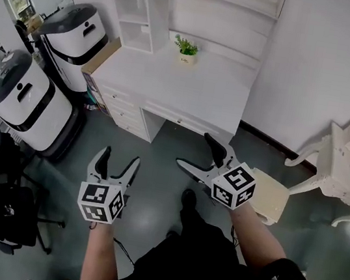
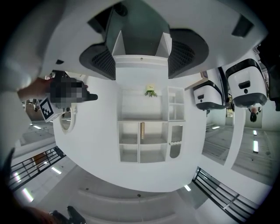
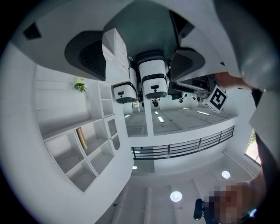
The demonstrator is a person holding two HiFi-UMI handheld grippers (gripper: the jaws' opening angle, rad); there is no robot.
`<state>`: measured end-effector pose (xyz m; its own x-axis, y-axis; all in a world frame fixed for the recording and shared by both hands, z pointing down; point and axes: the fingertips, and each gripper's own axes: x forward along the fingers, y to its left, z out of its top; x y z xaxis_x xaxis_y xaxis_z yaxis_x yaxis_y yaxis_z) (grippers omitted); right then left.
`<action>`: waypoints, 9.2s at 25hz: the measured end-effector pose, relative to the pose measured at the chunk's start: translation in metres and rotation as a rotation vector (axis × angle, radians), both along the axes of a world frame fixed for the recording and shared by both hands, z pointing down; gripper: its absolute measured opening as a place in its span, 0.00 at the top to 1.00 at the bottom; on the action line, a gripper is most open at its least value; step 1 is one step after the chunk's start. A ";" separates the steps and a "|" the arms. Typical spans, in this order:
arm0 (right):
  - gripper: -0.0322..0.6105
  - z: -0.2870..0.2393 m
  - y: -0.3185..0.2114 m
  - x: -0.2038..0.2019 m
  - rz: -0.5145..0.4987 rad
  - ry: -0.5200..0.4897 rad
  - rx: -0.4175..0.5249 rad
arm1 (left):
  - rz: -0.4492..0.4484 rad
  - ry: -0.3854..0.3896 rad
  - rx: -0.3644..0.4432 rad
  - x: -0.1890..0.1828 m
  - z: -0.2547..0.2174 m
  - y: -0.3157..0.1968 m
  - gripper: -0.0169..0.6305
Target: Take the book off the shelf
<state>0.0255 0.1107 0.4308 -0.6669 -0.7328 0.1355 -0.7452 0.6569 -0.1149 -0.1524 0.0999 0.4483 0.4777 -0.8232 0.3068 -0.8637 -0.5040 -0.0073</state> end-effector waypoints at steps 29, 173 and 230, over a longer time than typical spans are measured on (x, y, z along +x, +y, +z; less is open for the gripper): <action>0.26 0.005 -0.365 0.092 -0.015 -0.025 -0.031 | 0.041 0.021 -0.044 0.115 -0.009 -0.365 0.42; 0.62 -0.253 -0.689 0.134 0.998 0.009 0.229 | 0.779 0.089 0.046 0.088 -0.132 -0.762 0.42; 0.63 -0.069 -0.439 0.037 0.754 -0.200 0.207 | 0.724 0.088 0.021 0.086 -0.063 -0.591 0.43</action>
<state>0.0620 -0.3283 0.3615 0.0198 -0.9923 -0.1221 -0.9744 0.0082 -0.2245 -0.0661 -0.4907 0.3851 0.9267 -0.2971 0.2302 -0.3121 -0.9496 0.0308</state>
